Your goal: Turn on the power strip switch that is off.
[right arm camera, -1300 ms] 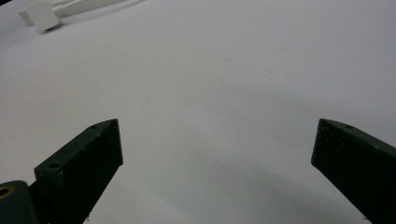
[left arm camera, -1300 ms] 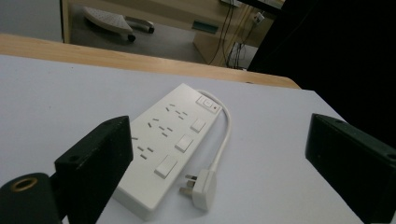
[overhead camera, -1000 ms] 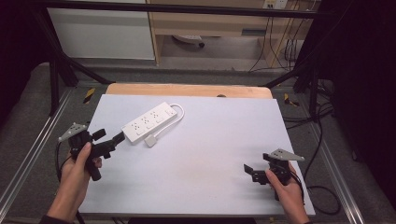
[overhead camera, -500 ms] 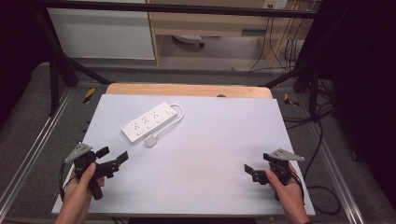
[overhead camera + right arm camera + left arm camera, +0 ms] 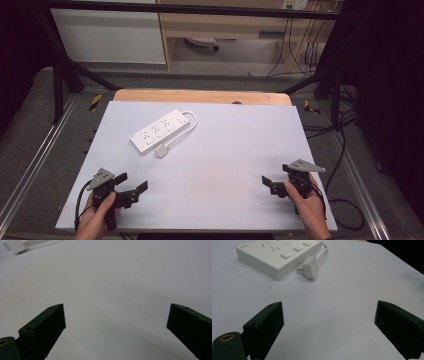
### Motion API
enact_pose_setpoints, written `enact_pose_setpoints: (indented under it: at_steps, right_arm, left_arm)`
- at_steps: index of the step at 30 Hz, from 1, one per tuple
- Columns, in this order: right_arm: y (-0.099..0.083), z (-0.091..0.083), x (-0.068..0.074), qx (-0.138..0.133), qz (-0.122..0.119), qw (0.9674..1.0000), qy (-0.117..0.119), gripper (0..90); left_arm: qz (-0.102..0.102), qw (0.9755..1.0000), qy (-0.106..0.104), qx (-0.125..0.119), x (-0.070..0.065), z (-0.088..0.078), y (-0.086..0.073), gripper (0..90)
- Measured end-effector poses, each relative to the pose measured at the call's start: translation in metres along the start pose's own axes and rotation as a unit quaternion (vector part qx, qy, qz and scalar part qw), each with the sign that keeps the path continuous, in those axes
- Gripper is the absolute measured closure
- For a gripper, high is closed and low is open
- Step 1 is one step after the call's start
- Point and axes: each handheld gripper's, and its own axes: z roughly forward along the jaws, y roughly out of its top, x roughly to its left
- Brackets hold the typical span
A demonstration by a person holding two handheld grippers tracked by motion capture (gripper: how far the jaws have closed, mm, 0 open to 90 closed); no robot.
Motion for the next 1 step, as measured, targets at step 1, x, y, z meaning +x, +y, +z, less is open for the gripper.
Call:
enact_pose_setpoints:
  at_steps: [1]
  right_arm:
    - [-0.0005, 0.0014, -0.0011, 0.004, -0.003, 1.0, -0.005, 2.5]
  left_arm:
    - [-0.001, 1.0, 0.003, 0.001, 0.0012, 0.0, 0.0, 8.6]
